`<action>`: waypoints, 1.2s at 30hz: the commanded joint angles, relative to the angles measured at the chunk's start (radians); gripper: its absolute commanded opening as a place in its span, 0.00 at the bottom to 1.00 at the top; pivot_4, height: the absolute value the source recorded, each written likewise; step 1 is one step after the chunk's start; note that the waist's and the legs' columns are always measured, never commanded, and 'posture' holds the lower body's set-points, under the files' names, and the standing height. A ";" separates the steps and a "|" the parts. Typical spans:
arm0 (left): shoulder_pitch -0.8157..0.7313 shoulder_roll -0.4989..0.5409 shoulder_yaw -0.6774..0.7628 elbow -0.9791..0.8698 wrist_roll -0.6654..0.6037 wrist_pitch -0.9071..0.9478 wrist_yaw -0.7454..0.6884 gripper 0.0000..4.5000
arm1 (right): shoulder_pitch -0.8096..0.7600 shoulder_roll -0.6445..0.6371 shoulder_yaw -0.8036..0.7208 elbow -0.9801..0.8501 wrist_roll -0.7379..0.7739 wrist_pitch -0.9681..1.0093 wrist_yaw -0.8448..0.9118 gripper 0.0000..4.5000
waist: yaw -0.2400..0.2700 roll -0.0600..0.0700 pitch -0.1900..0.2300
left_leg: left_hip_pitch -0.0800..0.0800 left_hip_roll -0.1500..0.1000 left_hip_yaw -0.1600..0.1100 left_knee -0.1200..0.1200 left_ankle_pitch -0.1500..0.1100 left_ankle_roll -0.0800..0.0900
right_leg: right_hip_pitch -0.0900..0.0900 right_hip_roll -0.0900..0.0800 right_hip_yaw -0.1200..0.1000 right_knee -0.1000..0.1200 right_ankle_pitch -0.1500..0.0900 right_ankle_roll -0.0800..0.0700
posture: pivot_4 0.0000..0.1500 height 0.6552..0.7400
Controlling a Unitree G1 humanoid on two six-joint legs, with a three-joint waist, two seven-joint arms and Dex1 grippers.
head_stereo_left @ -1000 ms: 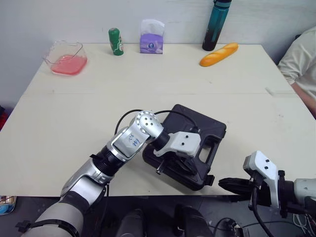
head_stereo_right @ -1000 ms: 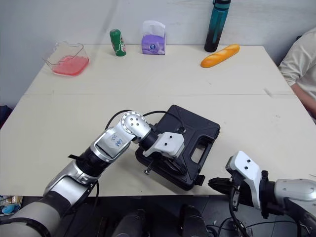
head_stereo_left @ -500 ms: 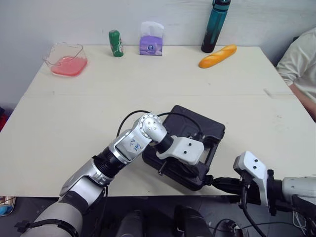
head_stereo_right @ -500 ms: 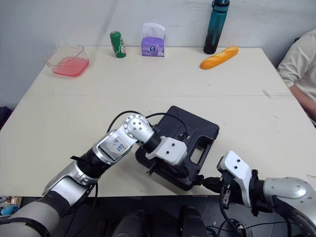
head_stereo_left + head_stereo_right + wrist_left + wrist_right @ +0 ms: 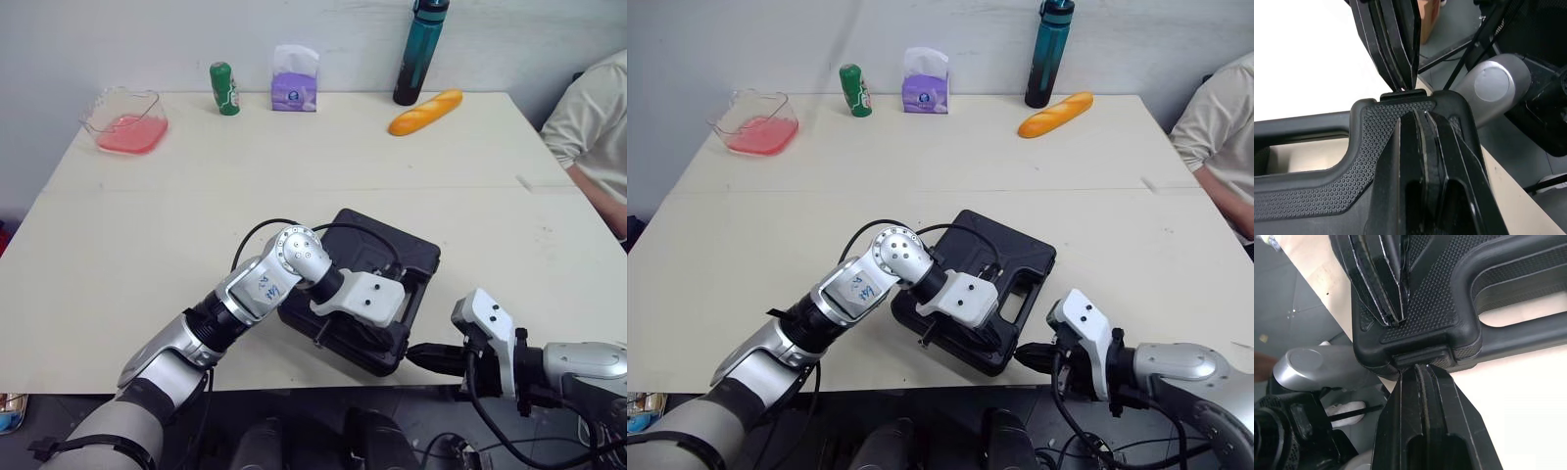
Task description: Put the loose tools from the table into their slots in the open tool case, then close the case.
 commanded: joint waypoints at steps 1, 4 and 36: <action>0.033 0.013 -0.082 0.060 0.082 0.040 0.019 0.01 | -0.004 -0.023 -0.033 -0.040 0.009 -0.054 0.023 0.00 | 0.001 0.000 0.000 | 0.000 0.000 0.000 0.000 0.000 0.000 | 0.000 0.000 0.000 0.000 0.000 0.000 | 1.00 0.90; 0.010 -0.006 -0.018 0.074 0.016 0.104 0.012 0.01 | 0.034 -0.060 -0.107 -0.033 0.000 -0.077 0.064 0.00 | 0.005 0.000 0.000 | 0.000 0.000 0.000 0.000 0.000 0.001 | 0.000 0.000 0.000 0.000 0.000 0.000 | 1.00 0.90; 0.640 0.743 1.153 -0.221 -0.597 0.477 -0.013 1.00 | 0.265 -0.287 -0.866 0.454 -0.214 -0.311 0.713 0.99 | 0.000 0.011 0.015 | -0.004 -0.003 0.000 -0.002 -0.005 -0.011 | -0.004 -0.005 0.001 -0.002 -0.001 -0.001 | 1.00 0.90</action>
